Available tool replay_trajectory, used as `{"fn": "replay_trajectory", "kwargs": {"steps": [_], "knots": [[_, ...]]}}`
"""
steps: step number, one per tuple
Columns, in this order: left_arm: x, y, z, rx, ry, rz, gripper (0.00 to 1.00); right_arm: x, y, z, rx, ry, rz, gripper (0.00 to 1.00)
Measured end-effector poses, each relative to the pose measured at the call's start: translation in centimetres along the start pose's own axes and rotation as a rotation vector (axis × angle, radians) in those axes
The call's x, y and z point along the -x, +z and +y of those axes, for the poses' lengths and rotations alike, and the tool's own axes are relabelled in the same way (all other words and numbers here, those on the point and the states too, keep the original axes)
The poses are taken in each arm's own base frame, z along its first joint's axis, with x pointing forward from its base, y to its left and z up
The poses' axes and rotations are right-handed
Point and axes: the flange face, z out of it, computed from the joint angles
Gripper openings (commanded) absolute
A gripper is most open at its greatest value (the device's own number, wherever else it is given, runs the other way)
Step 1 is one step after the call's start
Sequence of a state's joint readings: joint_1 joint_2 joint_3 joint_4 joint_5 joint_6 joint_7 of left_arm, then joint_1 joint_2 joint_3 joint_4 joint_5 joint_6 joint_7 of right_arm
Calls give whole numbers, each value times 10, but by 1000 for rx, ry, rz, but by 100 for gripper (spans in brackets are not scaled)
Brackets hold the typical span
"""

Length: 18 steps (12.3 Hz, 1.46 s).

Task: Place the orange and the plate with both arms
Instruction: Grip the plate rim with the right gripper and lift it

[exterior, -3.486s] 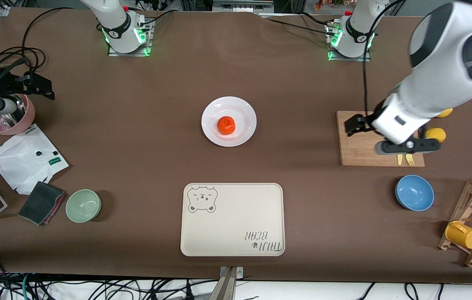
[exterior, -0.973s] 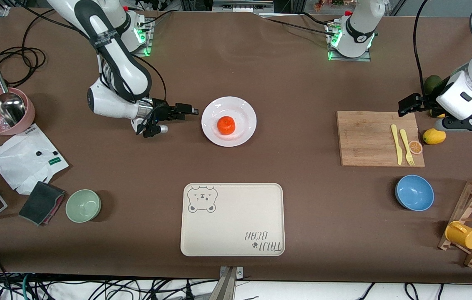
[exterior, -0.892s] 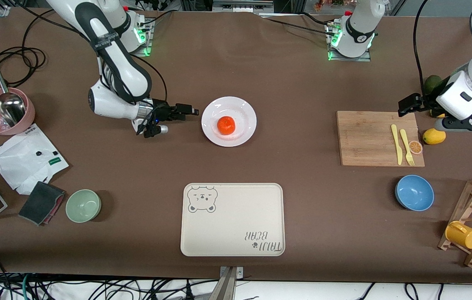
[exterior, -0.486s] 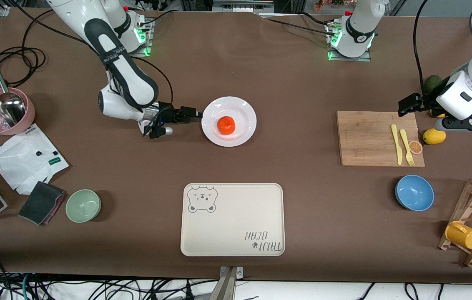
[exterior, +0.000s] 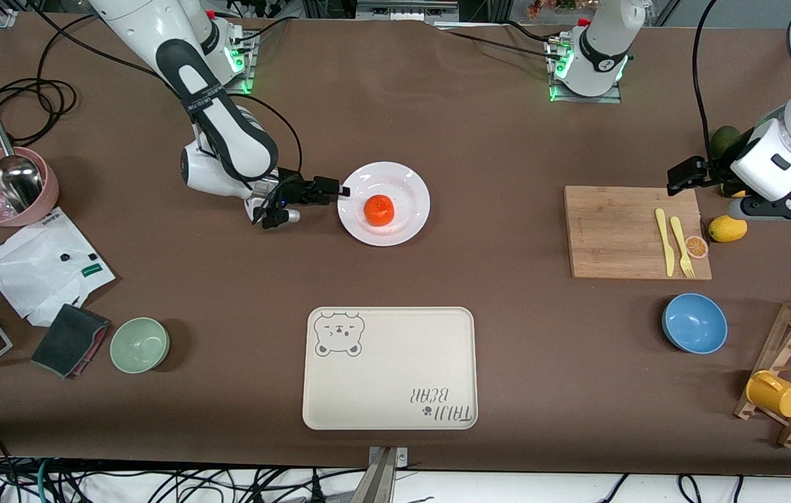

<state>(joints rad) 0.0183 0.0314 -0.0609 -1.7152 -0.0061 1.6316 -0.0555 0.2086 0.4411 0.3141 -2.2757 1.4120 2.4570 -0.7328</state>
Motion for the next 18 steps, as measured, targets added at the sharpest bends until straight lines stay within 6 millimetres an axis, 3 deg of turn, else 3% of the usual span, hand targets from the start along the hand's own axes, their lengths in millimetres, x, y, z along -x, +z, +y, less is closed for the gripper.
{"fn": "replay_trajectory", "kwargs": {"steps": [3,10,16,18], "knots": [[0,0,3,-1,6,0,100,-1,6,0,-4,9,7,83],[0,-1,5,-1,10,1,100,0,15,-2,-1,-19,3,46],[0,-1,5,-1,10,1,100,1,18,3,4,-30,-1,5],[0,-1,5,-1,10,1,100,1,20,5,5,-30,-4,0]]}}
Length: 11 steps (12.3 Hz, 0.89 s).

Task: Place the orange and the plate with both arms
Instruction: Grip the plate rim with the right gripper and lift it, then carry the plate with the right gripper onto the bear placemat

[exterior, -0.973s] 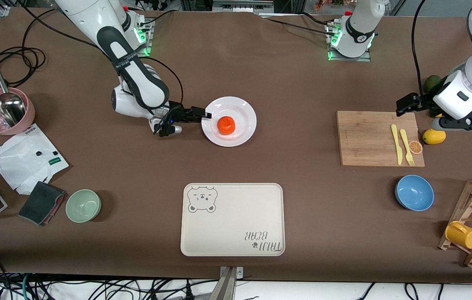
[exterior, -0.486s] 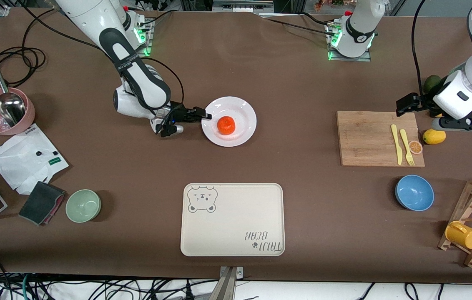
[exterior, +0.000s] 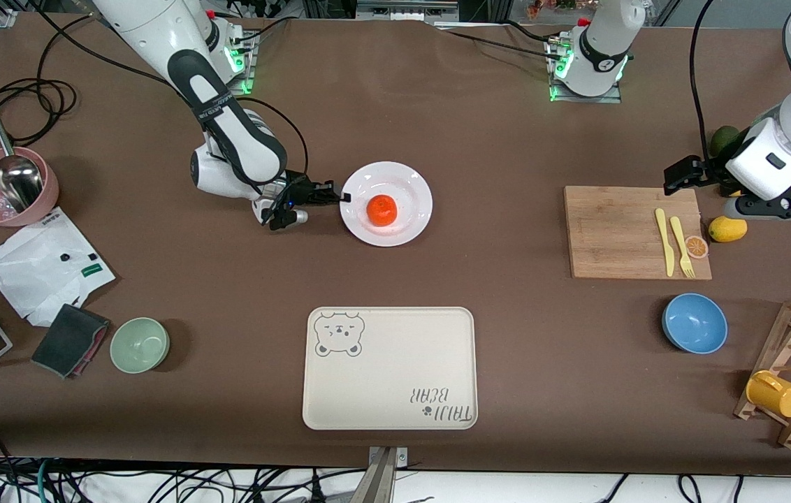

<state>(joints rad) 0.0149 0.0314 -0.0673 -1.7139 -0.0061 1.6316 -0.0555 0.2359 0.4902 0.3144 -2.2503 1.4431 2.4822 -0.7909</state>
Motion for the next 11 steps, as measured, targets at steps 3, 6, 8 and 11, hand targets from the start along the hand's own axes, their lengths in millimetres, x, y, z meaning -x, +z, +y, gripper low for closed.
{"fn": "replay_trajectory", "kwargs": {"steps": [3,6,8,11], "knots": [[0,0,0,0,0,0,100,-2,0,-4,-16,-12,-1,0],[0,0,0,0,0,0,100,-8,-2,-10,-24,-25,10,0],[0,0,0,0,0,0,100,-21,-7,-19,-35,-30,36,0],[0,0,0,0,0,0,100,-45,-18,-34,-58,2,86,0]]}}
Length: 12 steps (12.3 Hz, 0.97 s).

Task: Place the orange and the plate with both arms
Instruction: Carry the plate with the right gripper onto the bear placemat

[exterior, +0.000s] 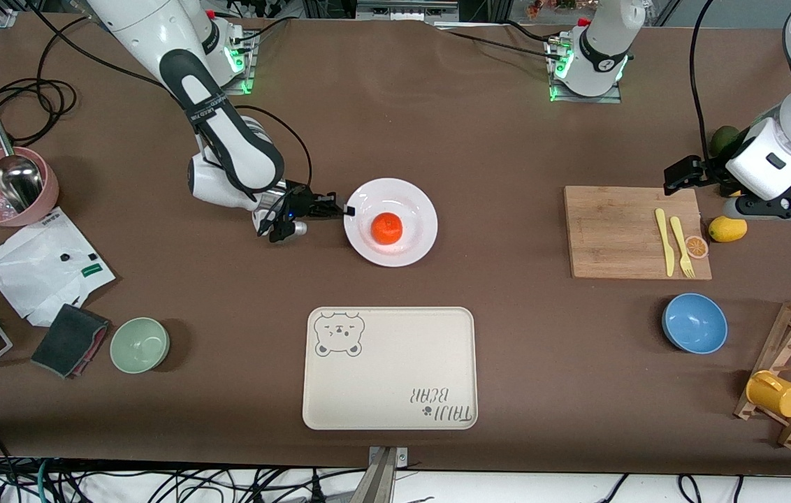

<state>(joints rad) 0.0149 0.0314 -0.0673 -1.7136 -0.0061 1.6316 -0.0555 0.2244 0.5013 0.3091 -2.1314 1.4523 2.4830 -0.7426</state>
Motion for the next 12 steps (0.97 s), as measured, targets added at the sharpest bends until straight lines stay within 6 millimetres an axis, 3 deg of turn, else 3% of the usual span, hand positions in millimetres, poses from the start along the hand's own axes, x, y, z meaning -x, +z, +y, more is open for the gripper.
{"fn": "replay_trajectory", "kwargs": {"steps": [6,12], "knots": [[0,-1,0,0,0,1,100,-84,-12,-43,-107,89,114,0],[0,-1,3,0,5,2,100,-182,7,-44,-124,200,145,0]]}}
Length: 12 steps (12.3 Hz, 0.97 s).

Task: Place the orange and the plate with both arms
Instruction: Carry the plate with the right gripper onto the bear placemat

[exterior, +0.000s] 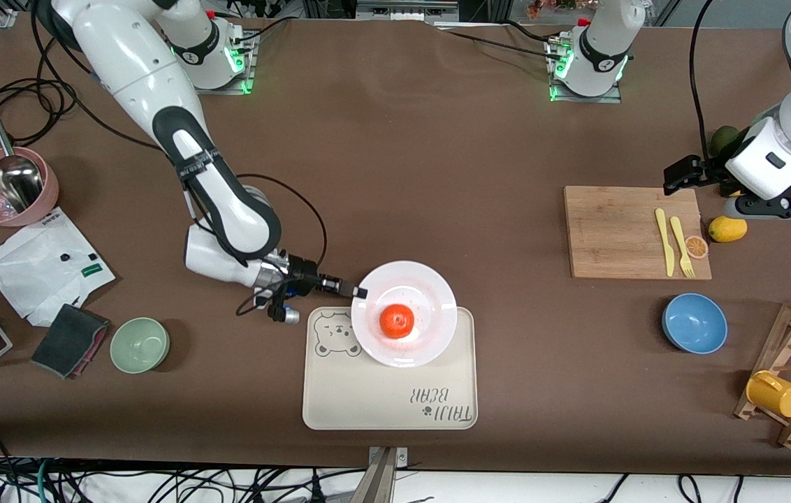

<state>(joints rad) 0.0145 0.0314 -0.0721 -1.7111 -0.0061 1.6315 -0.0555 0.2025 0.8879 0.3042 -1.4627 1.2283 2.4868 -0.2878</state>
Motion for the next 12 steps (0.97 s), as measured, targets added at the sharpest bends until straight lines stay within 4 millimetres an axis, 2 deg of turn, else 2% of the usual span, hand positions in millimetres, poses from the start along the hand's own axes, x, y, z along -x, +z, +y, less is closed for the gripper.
{"fn": "replay_trajectory", "kwargs": {"steps": [4,7,9,10,12], "knots": [[0,0,1,0,2,0,100,-48,11,3,-22,30,48,0],[0,0,2,0,4,0,100,-59,26,22,-29,40,54,0],[1,0,7,-1,12,0,100,-59,31,25,-29,41,52,0],[1,0,9,-1,16,0,100,-59,31,24,-30,39,51,14],[1,0,15,-2,26,0,100,-58,33,22,-26,29,48,33]]}}
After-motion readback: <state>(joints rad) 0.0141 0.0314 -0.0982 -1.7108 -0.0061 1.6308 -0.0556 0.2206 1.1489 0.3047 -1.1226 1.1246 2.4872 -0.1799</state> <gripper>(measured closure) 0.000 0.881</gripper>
